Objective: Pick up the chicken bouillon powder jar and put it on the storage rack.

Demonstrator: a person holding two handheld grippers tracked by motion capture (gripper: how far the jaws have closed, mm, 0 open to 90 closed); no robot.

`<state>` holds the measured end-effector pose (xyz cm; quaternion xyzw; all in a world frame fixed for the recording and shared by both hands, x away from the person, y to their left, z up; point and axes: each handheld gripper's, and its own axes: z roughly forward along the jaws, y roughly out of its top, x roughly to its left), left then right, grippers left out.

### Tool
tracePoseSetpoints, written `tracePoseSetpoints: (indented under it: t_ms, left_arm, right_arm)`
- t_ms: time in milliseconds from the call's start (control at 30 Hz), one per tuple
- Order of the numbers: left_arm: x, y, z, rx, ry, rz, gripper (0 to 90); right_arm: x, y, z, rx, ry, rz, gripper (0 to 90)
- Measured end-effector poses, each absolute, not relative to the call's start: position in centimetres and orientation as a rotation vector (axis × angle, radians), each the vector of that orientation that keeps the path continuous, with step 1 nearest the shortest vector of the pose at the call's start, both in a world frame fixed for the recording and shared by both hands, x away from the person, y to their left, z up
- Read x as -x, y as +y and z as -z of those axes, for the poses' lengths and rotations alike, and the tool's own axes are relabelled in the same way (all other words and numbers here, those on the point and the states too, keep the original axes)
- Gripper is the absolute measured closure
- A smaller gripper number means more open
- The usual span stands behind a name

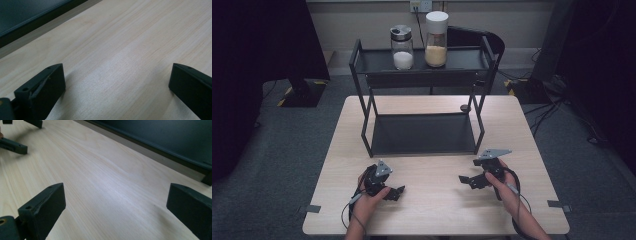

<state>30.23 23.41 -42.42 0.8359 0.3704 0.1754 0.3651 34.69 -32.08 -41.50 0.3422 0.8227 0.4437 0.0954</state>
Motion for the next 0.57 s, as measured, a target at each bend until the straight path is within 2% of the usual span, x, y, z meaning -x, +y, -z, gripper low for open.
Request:
tracePoseSetpoints:
  t_ms: [567]
  left_arm:
    - [-30.2, 23.4, 42.4, -2.150, 0.957, -0.452, 0.0]
  right_arm:
    - [-32.0, -35.0, 42.4, -1.028, 2.424, -1.216, 1.2]
